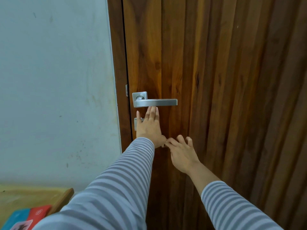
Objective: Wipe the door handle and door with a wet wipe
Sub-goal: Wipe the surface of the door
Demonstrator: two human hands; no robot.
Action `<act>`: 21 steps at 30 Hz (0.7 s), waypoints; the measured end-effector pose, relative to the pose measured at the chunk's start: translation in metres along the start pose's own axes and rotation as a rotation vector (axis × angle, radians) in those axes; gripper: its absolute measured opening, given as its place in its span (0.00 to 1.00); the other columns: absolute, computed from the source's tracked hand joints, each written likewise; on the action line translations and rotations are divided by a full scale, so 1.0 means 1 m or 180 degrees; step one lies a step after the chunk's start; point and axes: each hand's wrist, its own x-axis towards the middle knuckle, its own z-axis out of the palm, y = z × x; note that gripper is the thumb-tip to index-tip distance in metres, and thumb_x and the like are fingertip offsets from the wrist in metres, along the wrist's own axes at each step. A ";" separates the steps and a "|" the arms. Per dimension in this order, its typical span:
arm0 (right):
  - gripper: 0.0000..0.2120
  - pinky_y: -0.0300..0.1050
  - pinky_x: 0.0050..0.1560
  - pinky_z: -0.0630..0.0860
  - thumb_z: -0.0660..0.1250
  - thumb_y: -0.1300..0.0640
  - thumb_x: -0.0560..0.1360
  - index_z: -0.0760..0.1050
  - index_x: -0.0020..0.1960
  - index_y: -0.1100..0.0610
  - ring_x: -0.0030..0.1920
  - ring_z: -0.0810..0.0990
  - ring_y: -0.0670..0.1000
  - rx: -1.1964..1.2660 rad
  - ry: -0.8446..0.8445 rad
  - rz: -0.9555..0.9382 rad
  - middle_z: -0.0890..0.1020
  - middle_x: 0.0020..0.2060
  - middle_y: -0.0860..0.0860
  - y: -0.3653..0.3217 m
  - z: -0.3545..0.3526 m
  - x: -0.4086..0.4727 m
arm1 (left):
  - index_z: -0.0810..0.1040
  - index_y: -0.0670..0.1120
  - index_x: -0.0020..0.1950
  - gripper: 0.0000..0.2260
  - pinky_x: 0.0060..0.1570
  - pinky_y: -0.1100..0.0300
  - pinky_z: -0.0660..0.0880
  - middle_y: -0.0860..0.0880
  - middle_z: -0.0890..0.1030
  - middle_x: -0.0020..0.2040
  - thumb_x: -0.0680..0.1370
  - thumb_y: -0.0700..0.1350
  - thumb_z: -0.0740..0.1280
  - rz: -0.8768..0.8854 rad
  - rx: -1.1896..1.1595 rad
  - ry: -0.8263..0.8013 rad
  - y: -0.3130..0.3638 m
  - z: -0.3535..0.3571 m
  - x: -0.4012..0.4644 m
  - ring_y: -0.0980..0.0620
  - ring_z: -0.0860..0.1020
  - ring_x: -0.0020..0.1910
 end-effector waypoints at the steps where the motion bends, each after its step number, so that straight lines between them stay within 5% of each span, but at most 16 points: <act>1: 0.18 0.53 0.66 0.57 0.55 0.55 0.80 0.69 0.69 0.49 0.63 0.66 0.51 0.0108 0.0123 -0.0027 0.73 0.65 0.45 0.002 -0.004 -0.002 | 0.38 0.41 0.79 0.44 0.74 0.39 0.38 0.44 0.40 0.80 0.78 0.59 0.61 -0.0043 0.0027 0.0027 0.003 -0.002 -0.001 0.46 0.38 0.79; 5: 0.11 0.47 0.59 0.69 0.65 0.51 0.76 0.80 0.56 0.51 0.53 0.75 0.47 0.0673 0.1237 0.0357 0.83 0.50 0.46 0.026 -0.039 0.014 | 0.41 0.39 0.79 0.41 0.76 0.43 0.45 0.41 0.45 0.80 0.79 0.57 0.60 -0.0177 -0.0054 0.0227 0.013 -0.003 0.000 0.43 0.44 0.79; 10: 0.08 0.43 0.47 0.78 0.70 0.55 0.74 0.80 0.51 0.57 0.47 0.79 0.49 0.1257 0.1667 0.0761 0.81 0.47 0.52 0.059 -0.110 0.061 | 0.38 0.43 0.79 0.41 0.76 0.41 0.42 0.43 0.41 0.80 0.78 0.53 0.63 0.0137 -0.0101 0.0358 0.028 -0.007 0.007 0.44 0.41 0.79; 16: 0.15 0.47 0.53 0.77 0.67 0.62 0.75 0.76 0.61 0.56 0.53 0.79 0.53 0.0857 0.2134 0.0397 0.82 0.52 0.54 0.054 -0.159 0.112 | 0.34 0.43 0.78 0.41 0.76 0.43 0.42 0.46 0.35 0.79 0.79 0.49 0.62 0.0178 0.0100 0.0559 0.030 -0.015 0.027 0.48 0.38 0.78; 21: 0.09 0.50 0.48 0.78 0.67 0.64 0.75 0.82 0.54 0.60 0.50 0.79 0.55 0.0350 0.2306 0.0169 0.84 0.47 0.56 0.051 -0.168 0.143 | 0.37 0.44 0.79 0.40 0.75 0.44 0.44 0.46 0.34 0.79 0.79 0.48 0.63 0.0258 0.0440 0.0631 0.022 -0.009 0.032 0.49 0.40 0.79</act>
